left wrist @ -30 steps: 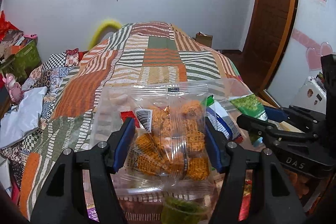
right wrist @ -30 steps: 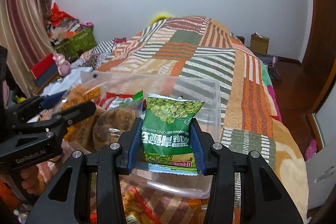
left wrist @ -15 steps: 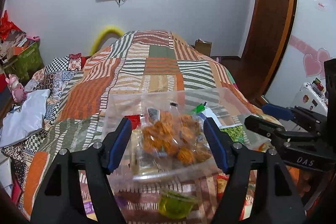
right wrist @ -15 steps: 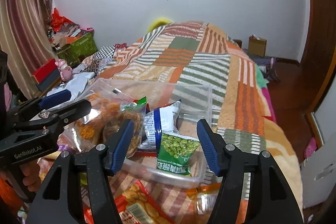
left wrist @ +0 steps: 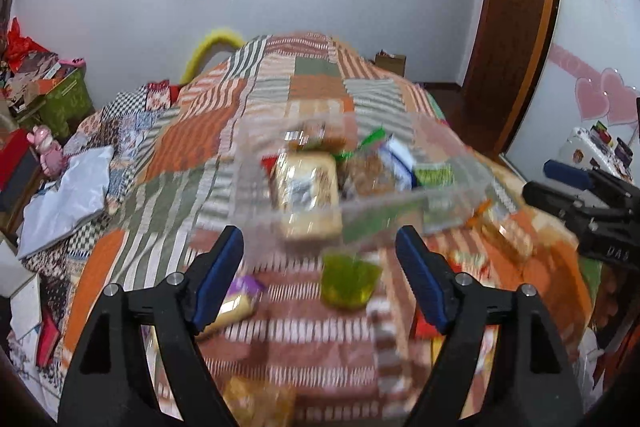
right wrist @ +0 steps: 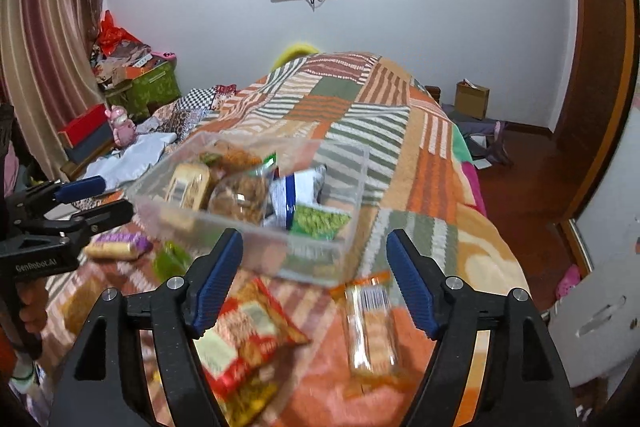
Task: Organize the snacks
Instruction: 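Grasp the square biscuit pack with the left gripper while the right grasps the red chip bag, then carry both packs into the clear box and open both grippers, then grasp the yellow Kaka bag with the left gripper while the right grasps the wafer-roll pack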
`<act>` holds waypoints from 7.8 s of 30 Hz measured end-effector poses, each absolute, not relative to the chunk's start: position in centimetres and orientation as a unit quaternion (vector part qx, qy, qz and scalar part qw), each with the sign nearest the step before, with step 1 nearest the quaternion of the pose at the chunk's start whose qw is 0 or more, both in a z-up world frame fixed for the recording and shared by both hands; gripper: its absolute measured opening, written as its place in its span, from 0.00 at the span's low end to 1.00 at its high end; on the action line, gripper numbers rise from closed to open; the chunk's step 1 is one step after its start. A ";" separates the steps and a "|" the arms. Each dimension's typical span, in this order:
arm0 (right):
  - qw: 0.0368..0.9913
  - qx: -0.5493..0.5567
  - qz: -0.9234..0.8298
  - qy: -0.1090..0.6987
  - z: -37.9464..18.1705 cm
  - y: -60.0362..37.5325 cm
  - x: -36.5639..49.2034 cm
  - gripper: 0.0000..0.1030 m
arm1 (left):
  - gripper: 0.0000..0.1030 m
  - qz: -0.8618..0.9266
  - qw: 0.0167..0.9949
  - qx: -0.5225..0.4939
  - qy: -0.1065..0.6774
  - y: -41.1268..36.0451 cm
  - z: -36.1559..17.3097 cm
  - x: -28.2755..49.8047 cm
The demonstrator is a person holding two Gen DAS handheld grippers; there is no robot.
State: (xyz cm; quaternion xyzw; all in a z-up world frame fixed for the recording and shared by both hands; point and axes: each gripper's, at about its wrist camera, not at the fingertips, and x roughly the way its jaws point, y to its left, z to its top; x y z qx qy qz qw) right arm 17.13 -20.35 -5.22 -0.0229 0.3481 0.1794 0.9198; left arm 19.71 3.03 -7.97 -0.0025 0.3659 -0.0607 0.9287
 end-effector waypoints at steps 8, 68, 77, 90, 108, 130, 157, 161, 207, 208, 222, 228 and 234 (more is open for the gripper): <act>0.904 -0.003 0.192 0.383 -7.4 -20.7 14.8 0.70 | 0.77 -0.044 0.907 -0.012 0.419 5.2 -11.8 15.7; 0.860 -0.017 0.223 0.458 -10.8 -14.6 16.3 0.61 | 0.44 -0.057 0.913 -0.057 0.399 8.0 -14.3 10.9; 0.842 0.014 0.215 0.494 -12.1 -15.0 15.9 0.79 | 0.44 -0.065 0.915 -0.062 0.393 8.3 -14.3 10.3; 0.843 0.027 0.234 0.484 -12.1 -14.8 16.2 0.53 | 0.44 -0.054 0.921 -0.062 0.380 8.2 -13.0 10.9; 0.897 0.022 0.240 0.371 -4.8 -16.3 16.5 0.50 | 0.44 -0.070 0.944 -0.043 0.319 6.1 -7.1 16.2; 0.918 0.033 0.205 0.338 -4.7 -18.1 23.9 0.50 | 0.44 -0.118 0.935 -0.038 0.333 1.8 -7.3 27.8; 0.893 -0.019 0.201 0.402 -8.7 -15.5 26.5 0.52 | 0.45 -0.107 0.924 0.013 0.367 -0.1 -11.0 30.3; 0.896 -0.041 0.197 0.395 -8.0 -15.6 25.5 0.54 | 0.47 -0.107 0.927 0.005 0.360 0.3 -10.0 29.2; 0.881 -0.038 0.139 0.450 -13.3 -23.7 19.3 0.55 | 0.63 -0.143 0.879 -0.010 0.455 -5.6 -14.0 20.2; 0.881 -0.038 0.141 0.449 -13.2 -23.7 19.3 0.48 | 0.63 -0.145 0.879 -0.009 0.455 -5.8 -14.0 20.0; 0.890 -0.014 0.156 0.428 -11.5 -24.5 16.4 0.31 | 0.89 -0.179 0.871 0.001 0.457 -8.9 -13.8 16.7; 0.898 -0.007 0.163 0.408 -9.8 -25.3 14.8 0.31 | 0.92 -0.170 0.862 -0.020 0.477 -8.8 -15.1 16.0; 0.901 0.003 0.173 0.397 -8.9 -25.5 13.8 0.31 | 0.92 -0.166 0.865 0.005 0.474 -9.3 -16.4 15.3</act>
